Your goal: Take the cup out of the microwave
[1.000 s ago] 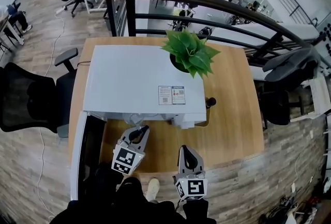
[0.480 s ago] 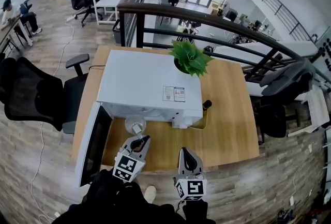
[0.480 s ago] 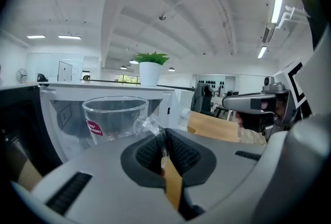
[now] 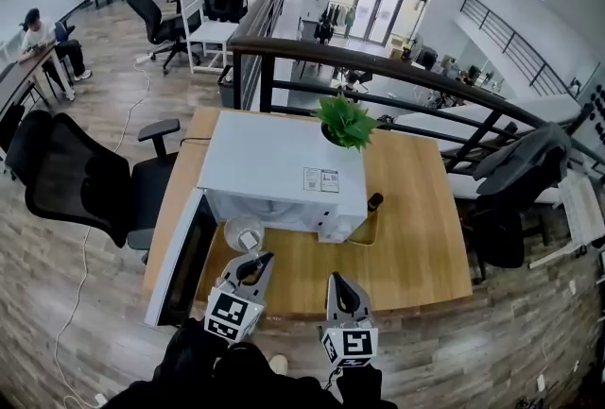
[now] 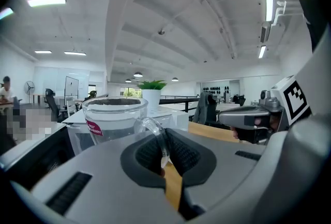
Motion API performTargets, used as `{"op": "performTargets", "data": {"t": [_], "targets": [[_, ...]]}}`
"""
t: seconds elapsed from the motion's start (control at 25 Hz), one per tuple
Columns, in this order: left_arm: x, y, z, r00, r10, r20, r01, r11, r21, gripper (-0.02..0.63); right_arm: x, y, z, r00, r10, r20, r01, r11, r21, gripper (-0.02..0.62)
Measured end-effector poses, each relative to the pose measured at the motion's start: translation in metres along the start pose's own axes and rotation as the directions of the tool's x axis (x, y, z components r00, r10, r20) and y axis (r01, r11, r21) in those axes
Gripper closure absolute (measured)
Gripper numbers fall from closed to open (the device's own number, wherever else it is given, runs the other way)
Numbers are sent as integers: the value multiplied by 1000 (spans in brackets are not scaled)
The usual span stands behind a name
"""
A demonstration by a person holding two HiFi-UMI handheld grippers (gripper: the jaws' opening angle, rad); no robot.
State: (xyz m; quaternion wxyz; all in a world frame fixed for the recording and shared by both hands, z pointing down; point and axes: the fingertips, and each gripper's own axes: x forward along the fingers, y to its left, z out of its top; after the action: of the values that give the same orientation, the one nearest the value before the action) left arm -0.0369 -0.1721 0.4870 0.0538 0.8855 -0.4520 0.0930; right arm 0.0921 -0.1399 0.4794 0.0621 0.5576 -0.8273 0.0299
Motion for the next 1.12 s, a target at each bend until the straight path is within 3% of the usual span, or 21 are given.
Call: {"op": "performTargets", "data": {"t": [0.72, 1.12], "targets": [[-91, -27, 26, 986, 152, 71, -153, 988, 10, 581, -39, 32, 30, 988, 125, 87, -122, 992, -44, 580], [-122, -41, 21, 980, 187, 66, -188, 982, 1, 581, -56, 48, 30, 980, 174, 98, -169, 984, -53, 580]]}}
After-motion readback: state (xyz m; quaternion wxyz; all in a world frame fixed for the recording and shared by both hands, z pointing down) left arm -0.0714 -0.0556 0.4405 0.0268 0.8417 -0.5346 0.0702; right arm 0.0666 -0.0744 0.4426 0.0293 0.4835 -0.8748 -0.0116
